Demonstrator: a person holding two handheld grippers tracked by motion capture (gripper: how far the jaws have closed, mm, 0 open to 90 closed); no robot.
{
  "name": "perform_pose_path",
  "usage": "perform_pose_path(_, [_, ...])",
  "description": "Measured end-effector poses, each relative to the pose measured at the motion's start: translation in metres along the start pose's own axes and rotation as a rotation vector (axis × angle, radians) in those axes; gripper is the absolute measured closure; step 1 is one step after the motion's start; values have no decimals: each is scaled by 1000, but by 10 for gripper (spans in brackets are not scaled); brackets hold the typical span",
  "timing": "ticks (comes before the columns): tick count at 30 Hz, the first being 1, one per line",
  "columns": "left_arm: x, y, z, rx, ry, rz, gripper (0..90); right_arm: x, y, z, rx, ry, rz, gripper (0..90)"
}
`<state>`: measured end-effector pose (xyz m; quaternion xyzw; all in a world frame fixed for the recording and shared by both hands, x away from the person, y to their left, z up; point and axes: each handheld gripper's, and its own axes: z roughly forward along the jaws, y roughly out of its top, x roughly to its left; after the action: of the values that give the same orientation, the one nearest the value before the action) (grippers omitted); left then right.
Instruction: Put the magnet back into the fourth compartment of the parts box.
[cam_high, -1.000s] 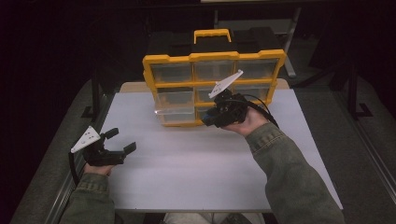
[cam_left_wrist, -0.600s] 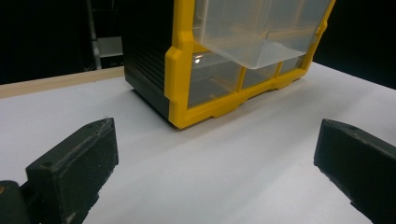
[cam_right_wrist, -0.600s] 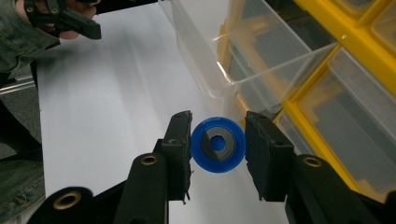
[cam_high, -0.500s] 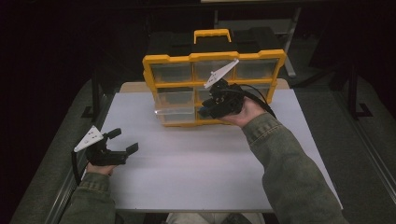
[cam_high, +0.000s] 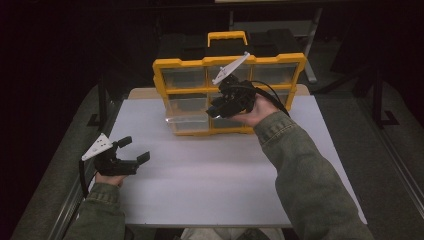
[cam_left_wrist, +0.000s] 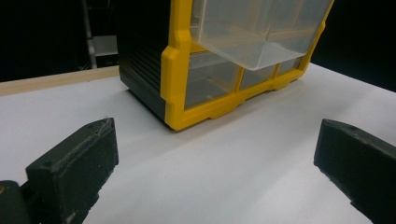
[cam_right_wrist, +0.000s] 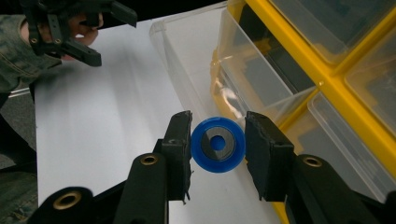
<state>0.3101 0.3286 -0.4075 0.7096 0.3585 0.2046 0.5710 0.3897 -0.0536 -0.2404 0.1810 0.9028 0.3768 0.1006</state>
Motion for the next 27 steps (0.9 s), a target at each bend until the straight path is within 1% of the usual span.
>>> perform_pose_path(5, [3,-1,0,0,-4,-6,0,-4,6,4,3,8,1,606])
perform_pose_path(12, [2,0,-1,-6,-3,-11,0,-5,19,8,-1,12,-4,606])
perform_pose_path(16, [2,0,-1,-7,-5,-10,0,-5,27,8,0,11,-20,606])
perform_pose_path(21, [2,0,-1,-6,-5,-9,0,-4,34,10,0,10,-26,606])
perform_pose_path(27, [2,0,-1,-5,-7,-12,0,-6,46,18,8,14,-41,606])
